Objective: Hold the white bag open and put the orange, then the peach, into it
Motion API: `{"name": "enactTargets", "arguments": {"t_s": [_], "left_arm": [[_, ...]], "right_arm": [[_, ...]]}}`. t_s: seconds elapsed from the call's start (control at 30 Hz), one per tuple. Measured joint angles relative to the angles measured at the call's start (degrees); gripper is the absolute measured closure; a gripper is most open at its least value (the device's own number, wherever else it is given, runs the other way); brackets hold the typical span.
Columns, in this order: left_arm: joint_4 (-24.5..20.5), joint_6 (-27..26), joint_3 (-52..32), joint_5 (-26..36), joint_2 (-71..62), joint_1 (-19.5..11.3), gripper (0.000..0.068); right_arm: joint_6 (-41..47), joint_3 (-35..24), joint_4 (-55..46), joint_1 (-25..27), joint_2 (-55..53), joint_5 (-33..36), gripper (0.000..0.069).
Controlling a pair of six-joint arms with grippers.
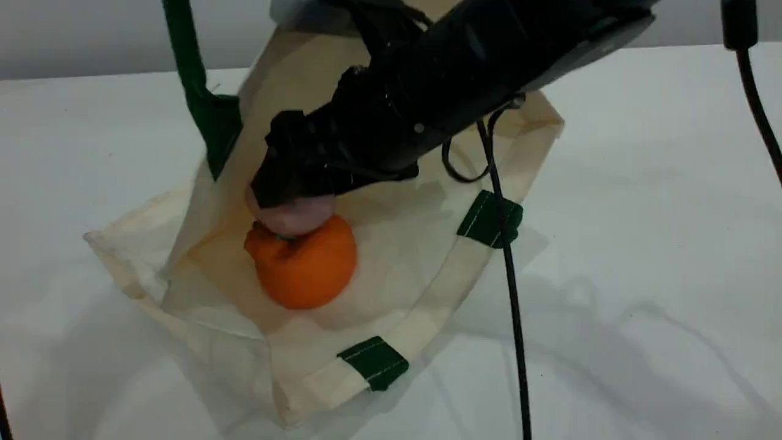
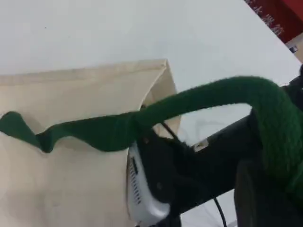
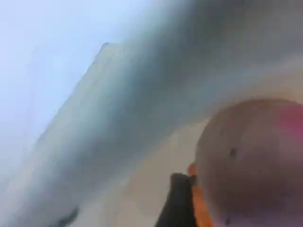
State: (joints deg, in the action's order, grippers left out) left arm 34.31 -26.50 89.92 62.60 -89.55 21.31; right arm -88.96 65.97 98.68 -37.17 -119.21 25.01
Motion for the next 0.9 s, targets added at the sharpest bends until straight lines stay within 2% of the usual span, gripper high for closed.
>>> {"name": "enactTargets", "arguments": {"t_s": [0.2,0.53,0.9], "left_arm": [[-1.81,0.00,0.00,-0.26,0.00,0.00,0.0618],[-1.98,0.00,-0.05,-0.49,0.00,0.00,0.0618],[-4.55,0.15,-0.16,-1.02,-0.58,0.00,0.0619]], "right_arm": [[4.37,0.00,-5.55,2.43,2.21,-1.15,0.0135],[19.93,0.00,-23.40,3.52,3.21,3.79,0.0134],[23.88,0.00,-30.43,5.35,8.82,6.82,0.0134]]}}
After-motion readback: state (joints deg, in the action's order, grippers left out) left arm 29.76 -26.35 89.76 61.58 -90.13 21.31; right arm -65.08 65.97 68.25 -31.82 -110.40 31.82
